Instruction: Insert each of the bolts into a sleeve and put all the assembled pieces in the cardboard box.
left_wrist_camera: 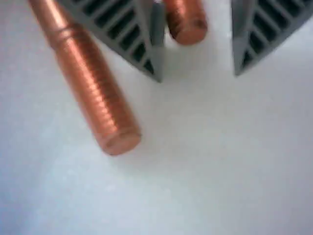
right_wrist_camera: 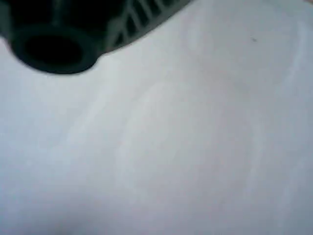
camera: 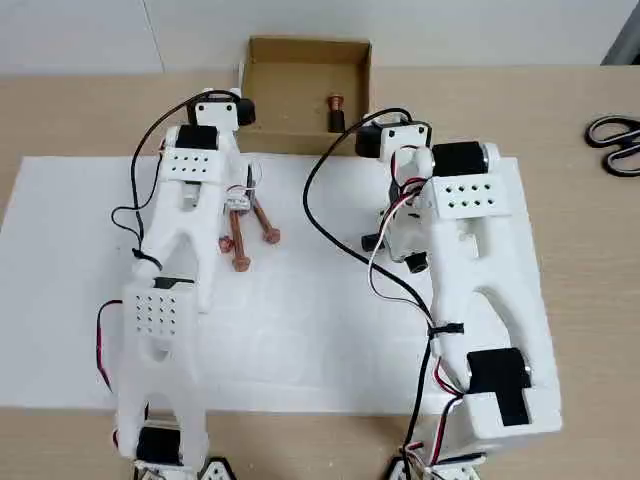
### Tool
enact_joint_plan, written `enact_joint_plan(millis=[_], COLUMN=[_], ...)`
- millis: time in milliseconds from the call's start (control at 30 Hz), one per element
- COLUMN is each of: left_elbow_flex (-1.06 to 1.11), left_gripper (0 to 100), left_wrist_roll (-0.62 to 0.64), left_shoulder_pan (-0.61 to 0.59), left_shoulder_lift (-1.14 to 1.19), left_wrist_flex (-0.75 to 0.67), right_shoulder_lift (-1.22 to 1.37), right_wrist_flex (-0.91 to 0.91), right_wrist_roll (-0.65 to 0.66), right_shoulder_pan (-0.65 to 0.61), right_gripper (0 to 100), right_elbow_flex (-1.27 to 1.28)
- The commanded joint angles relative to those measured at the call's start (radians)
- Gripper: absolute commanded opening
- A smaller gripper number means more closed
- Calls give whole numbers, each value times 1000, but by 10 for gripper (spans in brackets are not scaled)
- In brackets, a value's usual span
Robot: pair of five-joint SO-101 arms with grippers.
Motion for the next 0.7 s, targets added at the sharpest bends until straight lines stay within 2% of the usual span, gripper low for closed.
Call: enact_joint_plan(millis=[0, 133, 333, 467, 667], left_elbow_flex=[-18, -24, -47, -193, -262], left_gripper=[81, 3, 7, 7, 7], left_wrist_roll=[14, 14, 14, 15, 15], left_shoulder_pan=[9, 37, 80, 75, 81], left_shoulder_lift=[2, -5, -6, -6, -8], left_wrist_flex=[-8, 48, 100, 183, 190], right_shoulder_lift=[-51, -51, -51, -53, -56], right_wrist_flex=[7, 4, 2, 7, 10], right_wrist_roll=[-8, -8, -8, -9, -9], right_shoulder_pan=[2, 2, 2, 2, 2], right_gripper=[4, 4, 4, 4, 4], right_elbow_flex=[-5, -5, -5, -5, -5])
